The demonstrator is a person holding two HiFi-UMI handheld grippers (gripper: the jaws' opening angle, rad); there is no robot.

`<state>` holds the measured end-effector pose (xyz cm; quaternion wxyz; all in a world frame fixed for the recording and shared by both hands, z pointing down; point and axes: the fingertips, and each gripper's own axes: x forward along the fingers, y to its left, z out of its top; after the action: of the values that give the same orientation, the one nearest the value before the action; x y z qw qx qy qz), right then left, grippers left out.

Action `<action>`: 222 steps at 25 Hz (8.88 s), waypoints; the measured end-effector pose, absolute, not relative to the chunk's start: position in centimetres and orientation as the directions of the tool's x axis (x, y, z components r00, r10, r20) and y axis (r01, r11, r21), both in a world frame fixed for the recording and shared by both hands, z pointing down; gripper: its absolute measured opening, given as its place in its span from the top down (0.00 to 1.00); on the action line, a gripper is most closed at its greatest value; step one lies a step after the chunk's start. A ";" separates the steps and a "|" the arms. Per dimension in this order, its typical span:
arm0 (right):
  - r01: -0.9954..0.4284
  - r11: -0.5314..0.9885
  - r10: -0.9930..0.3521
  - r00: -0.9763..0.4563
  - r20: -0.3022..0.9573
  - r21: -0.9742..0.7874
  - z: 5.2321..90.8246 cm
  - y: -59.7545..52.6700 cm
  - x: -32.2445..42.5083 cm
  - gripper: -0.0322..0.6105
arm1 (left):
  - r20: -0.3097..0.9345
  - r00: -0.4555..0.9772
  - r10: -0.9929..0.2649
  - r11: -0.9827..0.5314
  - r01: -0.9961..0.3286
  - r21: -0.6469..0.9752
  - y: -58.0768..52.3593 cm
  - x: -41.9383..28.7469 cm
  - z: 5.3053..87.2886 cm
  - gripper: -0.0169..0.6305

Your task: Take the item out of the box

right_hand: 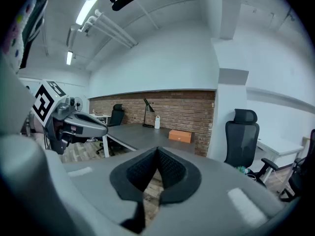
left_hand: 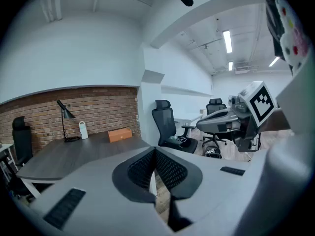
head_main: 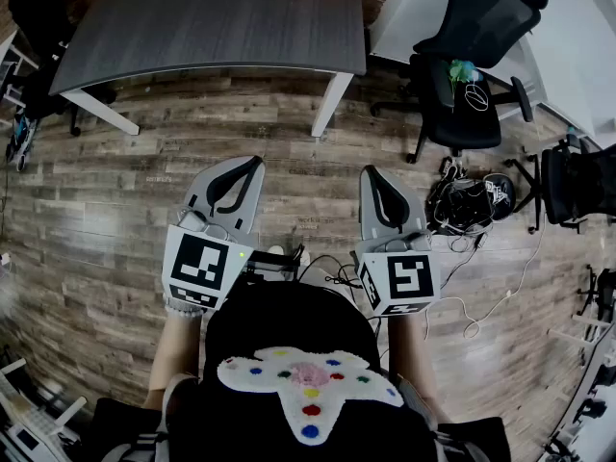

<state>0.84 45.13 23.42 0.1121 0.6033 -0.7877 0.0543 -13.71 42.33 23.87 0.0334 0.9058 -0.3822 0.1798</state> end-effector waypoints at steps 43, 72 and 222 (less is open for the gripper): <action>-0.946 0.325 -0.938 -0.319 0.137 0.018 22.5 47.7 6.1 0.94 | 0.285 0.552 -0.784 -0.605 -0.781 -0.153 46.8 -9.7 22.1 0.97; -0.960 0.276 -0.947 -0.265 0.179 0.038 23.4 31.7 7.1 0.94 | 0.286 0.617 -0.734 -0.667 -0.734 -0.130 28.0 -8.4 23.3 0.97; -0.882 0.469 -0.774 -0.435 0.461 -0.045 39.5 -22.0 16.8 0.94 | 0.604 0.428 -0.672 -0.406 -0.896 0.183 -31.1 6.8 49.2 0.78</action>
<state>16.78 -22.00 39.51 0.1920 0.4958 -0.8351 0.1410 6.83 -31.07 49.15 0.2483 0.8077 -0.4853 0.2248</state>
